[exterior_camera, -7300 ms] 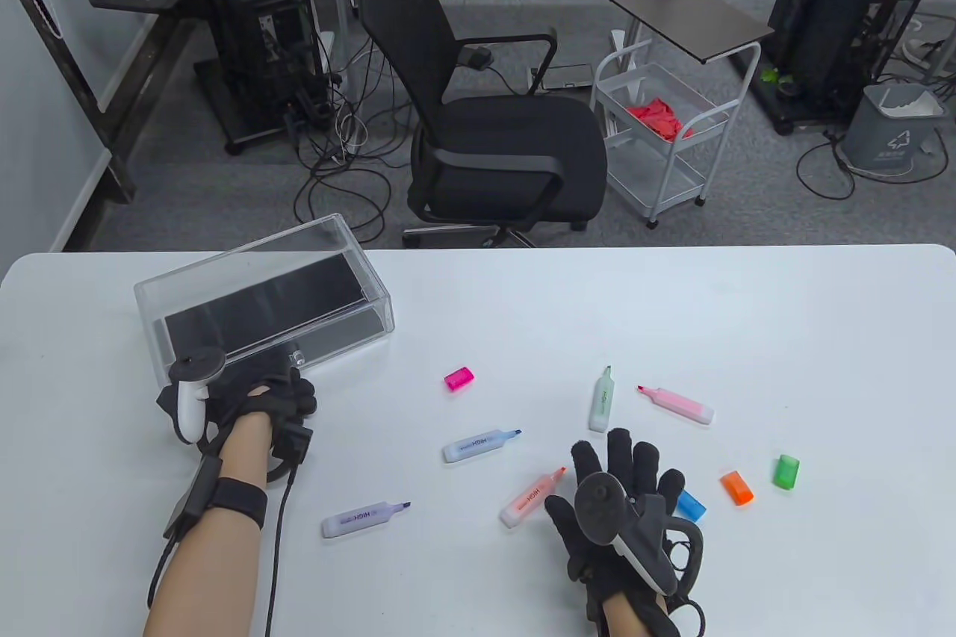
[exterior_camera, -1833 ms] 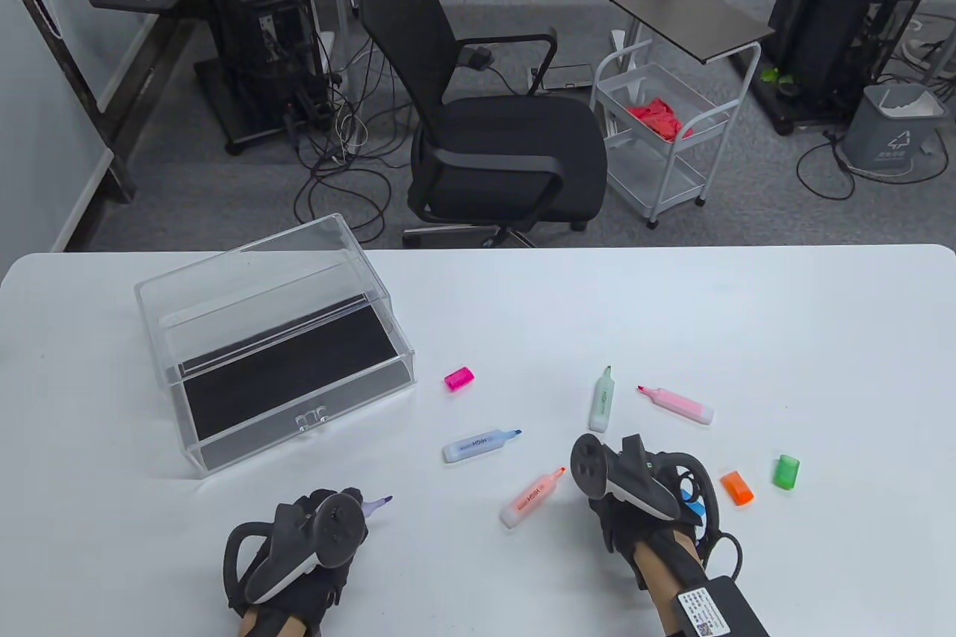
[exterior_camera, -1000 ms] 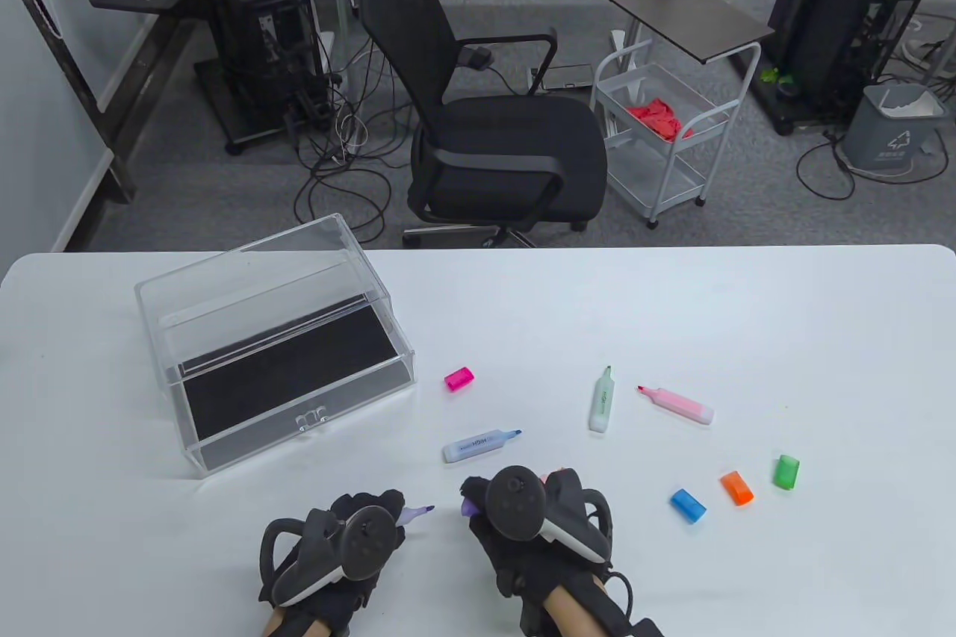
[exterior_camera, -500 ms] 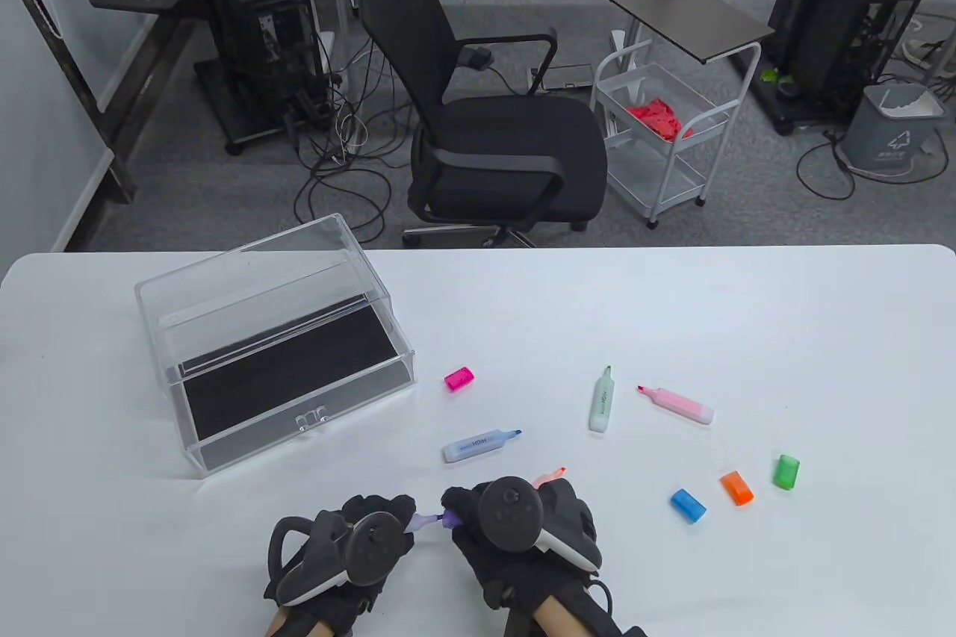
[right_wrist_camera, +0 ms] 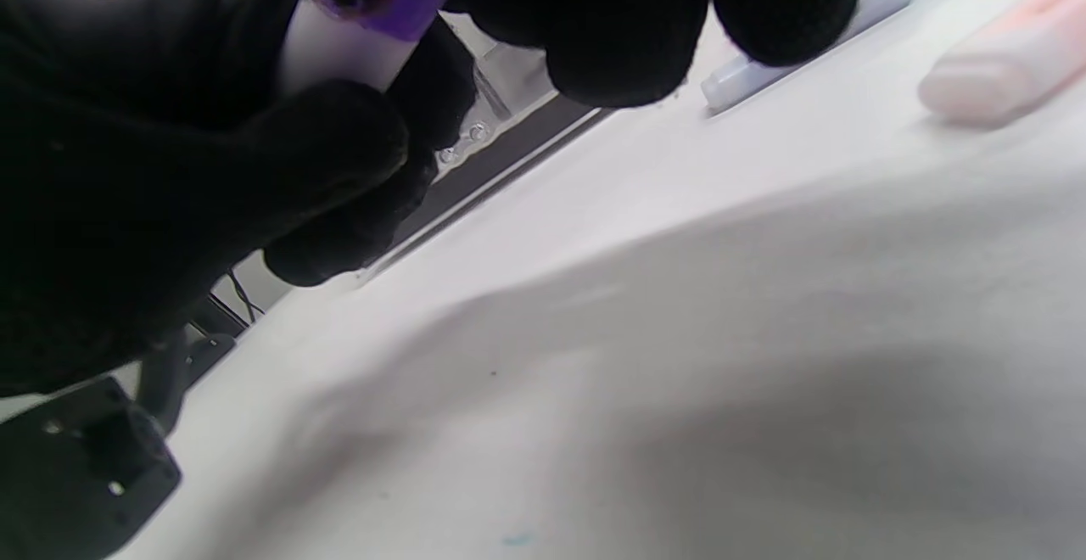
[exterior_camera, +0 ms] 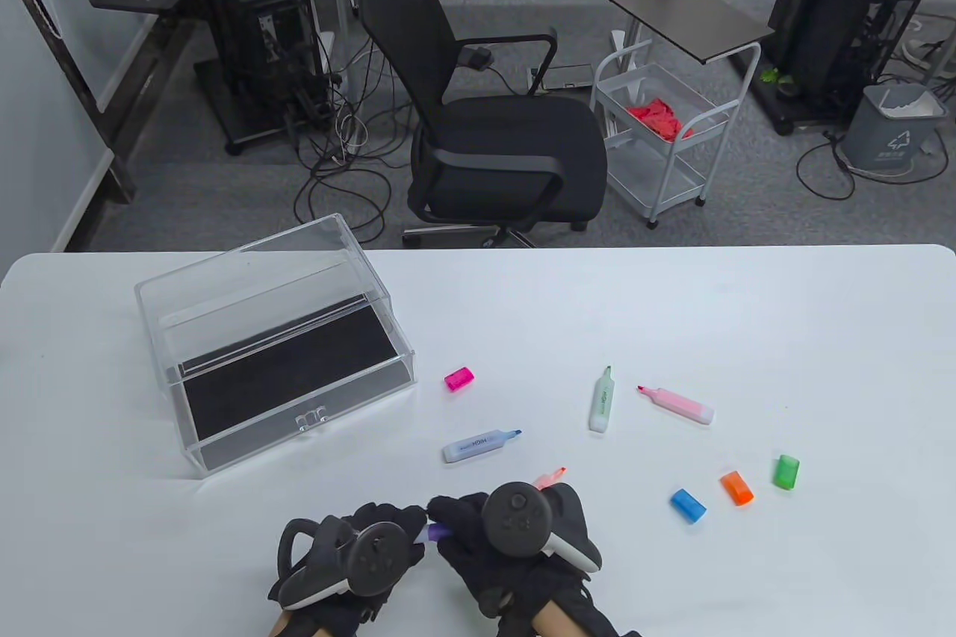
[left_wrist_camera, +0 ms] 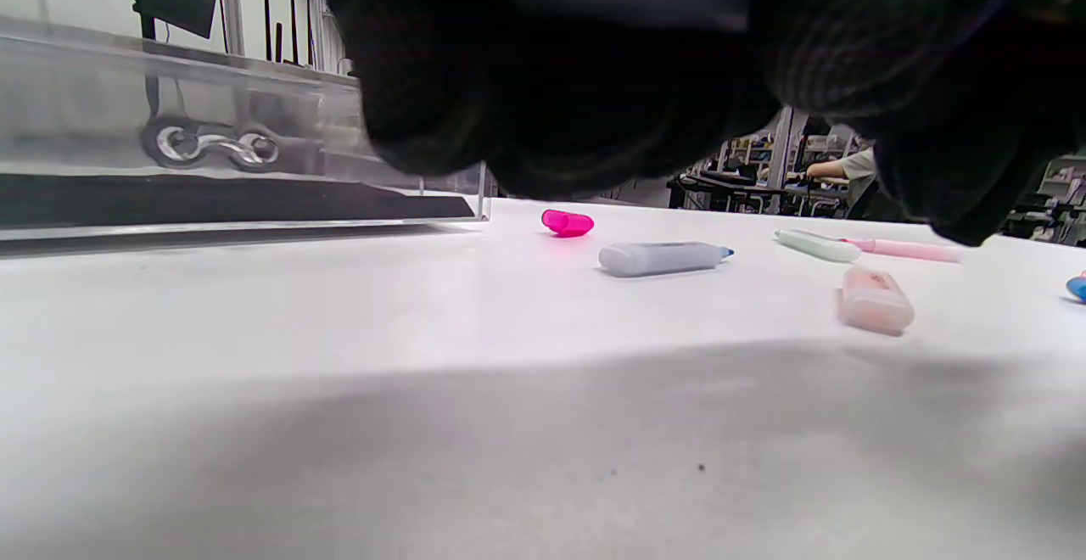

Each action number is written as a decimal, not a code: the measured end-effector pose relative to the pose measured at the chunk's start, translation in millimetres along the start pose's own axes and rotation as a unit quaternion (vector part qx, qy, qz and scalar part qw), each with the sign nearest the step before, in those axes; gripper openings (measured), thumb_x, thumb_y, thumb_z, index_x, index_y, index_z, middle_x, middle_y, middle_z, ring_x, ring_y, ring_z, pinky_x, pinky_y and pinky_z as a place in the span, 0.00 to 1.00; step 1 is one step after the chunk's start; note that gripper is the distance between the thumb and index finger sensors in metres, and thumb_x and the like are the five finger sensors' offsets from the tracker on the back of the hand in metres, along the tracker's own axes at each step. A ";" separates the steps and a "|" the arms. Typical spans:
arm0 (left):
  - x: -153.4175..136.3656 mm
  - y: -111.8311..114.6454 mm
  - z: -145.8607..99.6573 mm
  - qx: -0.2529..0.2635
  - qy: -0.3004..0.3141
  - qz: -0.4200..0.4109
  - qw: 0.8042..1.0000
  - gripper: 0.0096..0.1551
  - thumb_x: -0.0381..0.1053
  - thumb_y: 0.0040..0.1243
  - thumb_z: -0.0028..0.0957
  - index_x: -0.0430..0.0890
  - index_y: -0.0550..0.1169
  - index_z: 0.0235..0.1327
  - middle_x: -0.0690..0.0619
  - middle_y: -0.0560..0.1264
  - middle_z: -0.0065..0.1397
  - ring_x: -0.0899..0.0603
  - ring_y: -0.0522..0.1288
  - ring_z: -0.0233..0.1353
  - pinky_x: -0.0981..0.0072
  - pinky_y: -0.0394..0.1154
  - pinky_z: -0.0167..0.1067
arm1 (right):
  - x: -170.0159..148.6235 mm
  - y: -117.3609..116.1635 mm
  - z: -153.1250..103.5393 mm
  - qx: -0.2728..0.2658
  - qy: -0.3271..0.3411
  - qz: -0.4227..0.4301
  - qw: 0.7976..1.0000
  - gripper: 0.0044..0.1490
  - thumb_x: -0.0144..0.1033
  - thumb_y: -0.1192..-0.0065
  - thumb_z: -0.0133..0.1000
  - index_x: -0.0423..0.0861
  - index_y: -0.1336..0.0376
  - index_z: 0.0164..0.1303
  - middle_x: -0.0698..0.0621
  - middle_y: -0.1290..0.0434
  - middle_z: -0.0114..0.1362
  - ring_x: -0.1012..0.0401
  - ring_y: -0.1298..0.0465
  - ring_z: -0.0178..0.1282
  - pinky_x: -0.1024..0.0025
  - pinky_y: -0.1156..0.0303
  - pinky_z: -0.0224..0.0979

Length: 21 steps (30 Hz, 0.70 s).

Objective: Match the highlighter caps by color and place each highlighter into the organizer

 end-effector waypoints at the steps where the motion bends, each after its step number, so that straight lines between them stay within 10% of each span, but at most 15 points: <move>1: 1.8 -1.3 -0.4 0.005 0.003 -0.002 1.000 0.31 0.62 0.58 0.49 0.56 0.71 0.67 0.61 0.78 0.56 0.51 0.85 0.47 0.66 0.86 0.46 | -0.4 -1.5 -0.1 0.005 -0.004 0.003 1.000 0.39 0.44 0.43 0.51 0.48 0.47 0.73 0.42 0.33 0.69 0.50 0.25 0.63 0.42 0.32 0.68; 21: 14.8 -6.5 -2.5 0.008 0.008 0.032 0.999 0.28 0.64 0.56 0.48 0.55 0.72 0.60 0.64 0.79 0.47 0.54 0.84 0.36 0.67 0.86 0.33 | 19.2 -14.1 -4.3 0.016 0.006 -0.045 0.999 0.41 0.37 0.45 0.52 0.44 0.59 0.71 0.50 0.36 0.56 0.55 0.29 0.53 0.46 0.31 0.58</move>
Point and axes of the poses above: the tracker on the back of each hand, its own x axis roughly to the thumb side, its own z axis roughly from the wrist to the fingertips, y = z × x, the point moved 4 cm from there along z, roughly from the wrist to the fingertips
